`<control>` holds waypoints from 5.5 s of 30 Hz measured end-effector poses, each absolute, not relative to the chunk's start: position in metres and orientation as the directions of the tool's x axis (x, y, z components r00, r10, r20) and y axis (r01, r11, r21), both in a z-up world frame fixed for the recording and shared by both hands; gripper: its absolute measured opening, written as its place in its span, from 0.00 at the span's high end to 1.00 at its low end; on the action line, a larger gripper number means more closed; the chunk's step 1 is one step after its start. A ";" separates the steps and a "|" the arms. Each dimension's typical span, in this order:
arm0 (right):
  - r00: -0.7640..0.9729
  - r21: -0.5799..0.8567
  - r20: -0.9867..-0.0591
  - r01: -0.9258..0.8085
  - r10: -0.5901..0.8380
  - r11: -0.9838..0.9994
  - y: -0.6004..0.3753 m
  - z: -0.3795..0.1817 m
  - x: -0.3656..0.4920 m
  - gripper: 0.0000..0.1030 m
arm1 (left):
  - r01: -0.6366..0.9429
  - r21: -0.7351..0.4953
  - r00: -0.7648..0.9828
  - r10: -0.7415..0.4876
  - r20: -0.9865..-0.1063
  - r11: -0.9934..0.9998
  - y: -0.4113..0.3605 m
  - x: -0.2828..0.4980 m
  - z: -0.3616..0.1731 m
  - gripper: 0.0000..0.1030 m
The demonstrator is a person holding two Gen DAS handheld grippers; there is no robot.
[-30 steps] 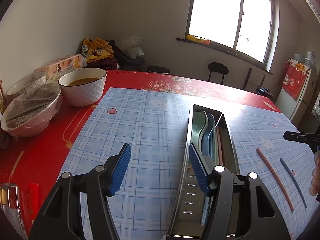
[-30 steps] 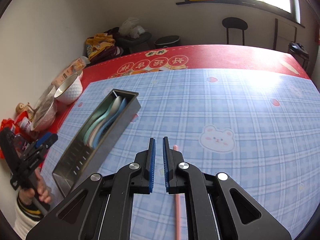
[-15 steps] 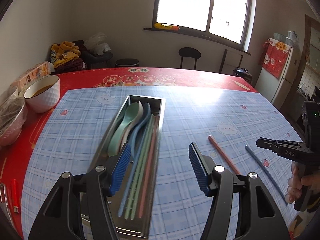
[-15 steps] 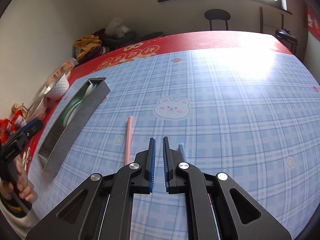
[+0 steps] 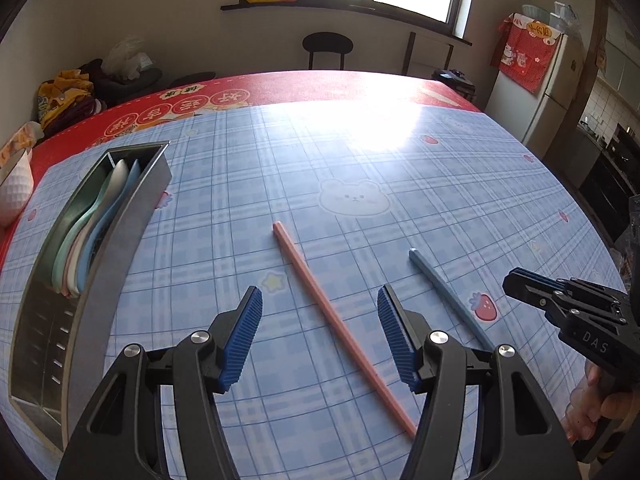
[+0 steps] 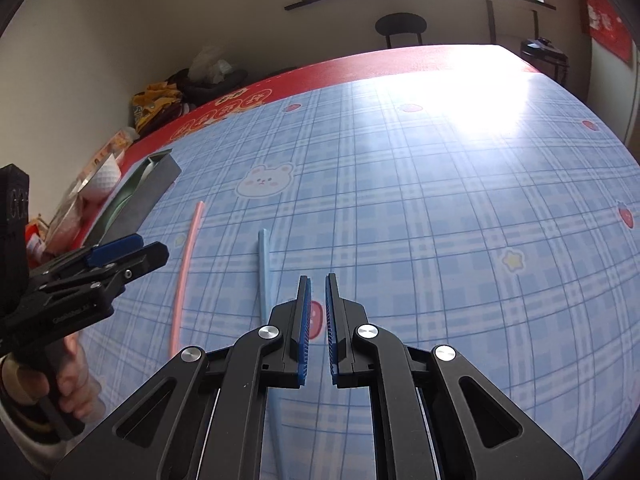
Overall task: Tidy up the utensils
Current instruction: 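Close the left gripper on the pink chopstick while the right closes on the blue chopstick, then carry the pink chopstick into the tray with the left gripper while the right holds the blue chopstick, then open the left gripper and withdraw it from the tray, then lower the blue chopstick into the tray and open the right gripper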
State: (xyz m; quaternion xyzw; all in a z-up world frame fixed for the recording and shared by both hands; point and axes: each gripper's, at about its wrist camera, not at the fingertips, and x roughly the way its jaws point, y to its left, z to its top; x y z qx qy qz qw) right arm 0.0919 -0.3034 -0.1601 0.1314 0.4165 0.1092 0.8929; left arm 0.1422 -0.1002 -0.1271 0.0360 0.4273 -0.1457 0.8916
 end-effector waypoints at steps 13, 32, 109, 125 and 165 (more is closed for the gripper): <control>0.639 0.331 -0.695 -0.121 0.328 0.936 -0.308 -0.160 0.083 0.92 | 0.269 0.005 0.560 -0.152 -0.814 0.963 -0.117 0.151 -0.149 0.45; 0.577 0.238 -0.753 -0.212 0.318 0.948 -0.273 -0.159 0.083 0.89 | 0.334 0.047 0.554 -0.156 -0.818 0.941 -0.052 0.110 -0.145 0.94; 0.635 0.618 -0.495 -0.222 0.593 0.754 -0.254 -0.162 0.091 0.94 | 0.248 -0.123 0.506 -0.237 -0.829 0.961 0.061 0.205 -0.104 0.94; 0.641 0.584 -0.530 -0.198 0.555 0.787 -0.243 -0.161 0.093 0.94 | 0.248 -0.180 0.492 -0.283 -0.823 0.952 0.068 0.219 -0.109 0.86; 0.533 0.749 -0.596 0.099 0.601 0.655 -0.069 -0.134 0.202 0.94 | 0.099 0.002 0.776 -0.075 -0.626 0.995 0.169 0.094 -0.077 0.06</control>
